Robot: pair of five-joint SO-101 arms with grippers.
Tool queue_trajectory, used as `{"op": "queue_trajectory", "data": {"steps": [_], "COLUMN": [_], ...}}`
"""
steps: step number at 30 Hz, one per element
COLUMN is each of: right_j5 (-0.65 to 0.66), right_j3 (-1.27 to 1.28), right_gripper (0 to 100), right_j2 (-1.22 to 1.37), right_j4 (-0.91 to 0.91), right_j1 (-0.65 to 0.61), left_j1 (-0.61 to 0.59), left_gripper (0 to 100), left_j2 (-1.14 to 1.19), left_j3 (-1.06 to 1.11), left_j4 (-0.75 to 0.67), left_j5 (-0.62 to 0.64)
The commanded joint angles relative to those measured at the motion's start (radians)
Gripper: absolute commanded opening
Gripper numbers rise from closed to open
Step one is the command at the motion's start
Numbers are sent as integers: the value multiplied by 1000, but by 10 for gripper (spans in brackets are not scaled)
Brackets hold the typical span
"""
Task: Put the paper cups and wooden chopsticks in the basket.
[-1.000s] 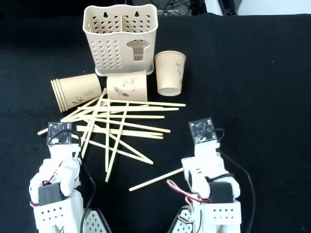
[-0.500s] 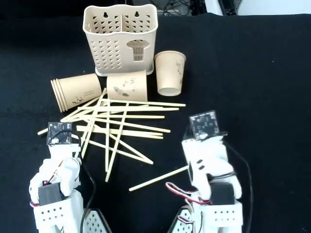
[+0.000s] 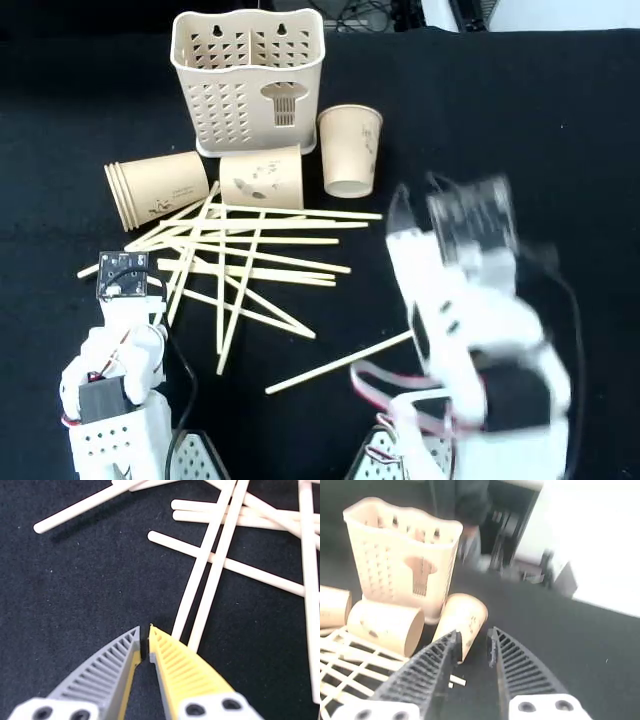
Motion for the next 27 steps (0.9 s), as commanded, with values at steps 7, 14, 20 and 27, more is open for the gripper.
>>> {"op": "queue_trajectory", "data": {"steps": [7,14,20,27], "right_j5": [-3,66,308,666], "right_j3": [-420,-805,-1135,-1488], "right_gripper": [245,329,329,328], "right_j2": [868,1317,1596,1776], "right_j4": [-14,-20,-15,219], "right_j1": [63,133,127,84], "left_j1": [2,2,2,2], "left_gripper": [52,52,52,52], "left_j2": [-5,-5,-5,-5], "left_j3": [15,15,15,15], "left_j4": [-14,-14,-14,-14], "left_j5": [-8,-6,-6,-6]}}
